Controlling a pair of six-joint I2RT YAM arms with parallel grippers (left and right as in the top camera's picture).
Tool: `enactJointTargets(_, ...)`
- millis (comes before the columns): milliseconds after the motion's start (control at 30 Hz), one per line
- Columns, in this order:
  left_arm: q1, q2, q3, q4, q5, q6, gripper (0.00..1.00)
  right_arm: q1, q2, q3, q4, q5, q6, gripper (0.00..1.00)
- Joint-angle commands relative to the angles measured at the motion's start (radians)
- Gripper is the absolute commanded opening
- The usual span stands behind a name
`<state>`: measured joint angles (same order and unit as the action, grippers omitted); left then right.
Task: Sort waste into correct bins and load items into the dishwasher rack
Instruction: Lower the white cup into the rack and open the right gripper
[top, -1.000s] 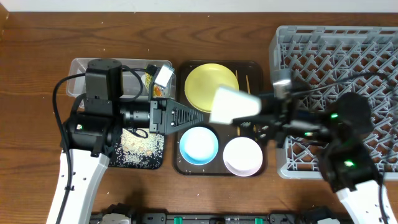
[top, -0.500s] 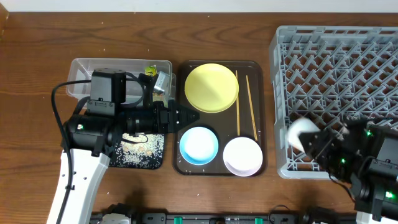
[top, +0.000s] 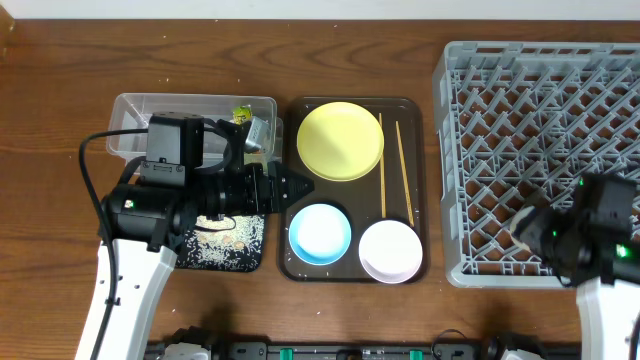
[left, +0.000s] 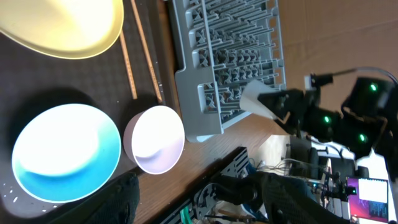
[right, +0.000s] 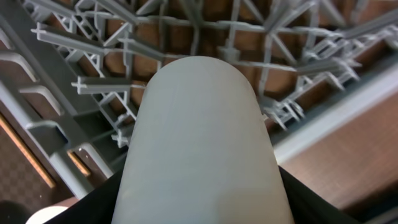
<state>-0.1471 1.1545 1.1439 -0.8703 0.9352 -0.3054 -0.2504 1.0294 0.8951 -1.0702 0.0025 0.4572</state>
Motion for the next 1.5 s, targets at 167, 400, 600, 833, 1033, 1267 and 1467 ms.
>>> enactJointTargets(167, -0.003, -0.004, -0.008, -0.033, -0.018, 0.044, 0.66, -0.011, 0.093, 0.024, 0.101, -0.103, -0.043, 0.61)
enactJointTargets(400, -0.003, -0.004, -0.008, -0.064, -0.059, 0.044, 0.66, -0.011, 0.081, 0.055, 0.068, -0.108, -0.045, 0.54)
enactJointTargets(600, -0.003, -0.004, -0.008, -0.064, -0.066, 0.043, 0.66, -0.01, 0.043, 0.068, 0.044, -0.12, -0.055, 0.5)
enactJointTargets(833, -0.003, -0.004, -0.008, -0.064, -0.066, 0.043, 0.66, -0.01, -0.002, 0.081, 0.055, -0.039, -0.055, 0.51)
enactJointTargets(1033, -0.003, -0.004, -0.008, -0.064, -0.066, 0.043, 0.66, -0.007, 0.051, 0.055, 0.058, -0.007, -0.048, 0.51)
enactJointTargets(1267, -0.003, -0.004, -0.008, -0.064, -0.066, 0.043, 0.66, 0.025, 0.145, 0.041, 0.085, -0.018, -0.043, 0.66)
enactJointTargets(1467, -0.003, -0.004, -0.008, -0.069, -0.066, 0.043, 0.67, 0.036, 0.099, 0.073, 0.1, -0.041, -0.043, 0.83)
